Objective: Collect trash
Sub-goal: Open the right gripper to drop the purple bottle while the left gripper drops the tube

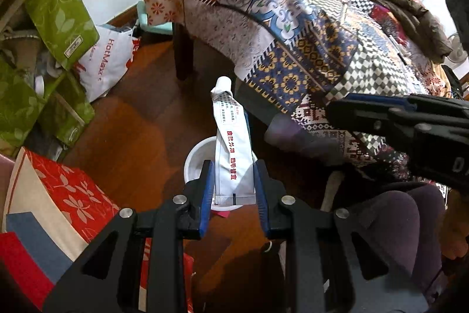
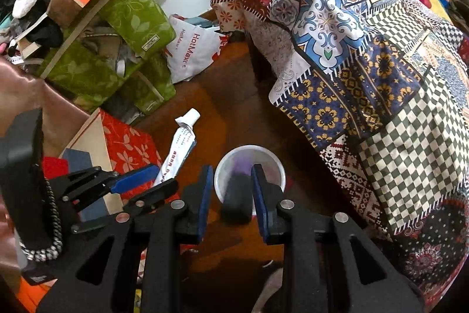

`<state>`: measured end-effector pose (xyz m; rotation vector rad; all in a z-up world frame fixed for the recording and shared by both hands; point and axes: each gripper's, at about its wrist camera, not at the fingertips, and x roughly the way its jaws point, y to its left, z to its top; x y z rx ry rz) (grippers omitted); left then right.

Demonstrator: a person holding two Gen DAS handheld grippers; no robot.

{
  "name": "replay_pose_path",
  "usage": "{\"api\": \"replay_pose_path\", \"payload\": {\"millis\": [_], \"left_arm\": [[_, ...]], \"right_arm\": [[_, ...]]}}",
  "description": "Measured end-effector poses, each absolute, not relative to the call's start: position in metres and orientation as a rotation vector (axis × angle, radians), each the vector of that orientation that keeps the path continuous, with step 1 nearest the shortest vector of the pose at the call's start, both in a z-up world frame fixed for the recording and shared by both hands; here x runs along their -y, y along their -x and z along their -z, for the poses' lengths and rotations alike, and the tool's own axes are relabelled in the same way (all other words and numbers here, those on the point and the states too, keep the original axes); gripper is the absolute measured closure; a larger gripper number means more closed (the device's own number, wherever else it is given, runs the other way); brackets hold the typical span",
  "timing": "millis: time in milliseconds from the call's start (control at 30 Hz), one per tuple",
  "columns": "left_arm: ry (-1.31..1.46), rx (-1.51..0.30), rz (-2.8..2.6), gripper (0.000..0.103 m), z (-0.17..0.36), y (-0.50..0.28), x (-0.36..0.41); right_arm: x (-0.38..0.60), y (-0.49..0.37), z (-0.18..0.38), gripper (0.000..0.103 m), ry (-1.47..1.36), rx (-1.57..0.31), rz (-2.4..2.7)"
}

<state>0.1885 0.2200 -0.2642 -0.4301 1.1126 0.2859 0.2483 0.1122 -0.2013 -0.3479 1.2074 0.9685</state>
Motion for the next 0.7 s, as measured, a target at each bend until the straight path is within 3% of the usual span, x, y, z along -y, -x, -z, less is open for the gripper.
{"api": "replay_pose_path", "payload": {"millis": [267,333,700], "left_arm": [[0.492,-1.153,-0.260,0.076,0.281,-0.207,-0.225],[0.503,-1.179,-0.262,0.066,0.286,-0.212,-0.225],[0.458,-1.123,-0.305,0.065,0.253,-0.203,-0.215]], "right_arm": [[-0.113,-0.256,0.196,0.066,0.425,-1.139,-0.925],[-0.109,-0.258,0.195,0.064,0.436,-1.125,-0.910],[-0.083,-0.255,0.183,0.063,0.425,-1.094,-0.880]]}}
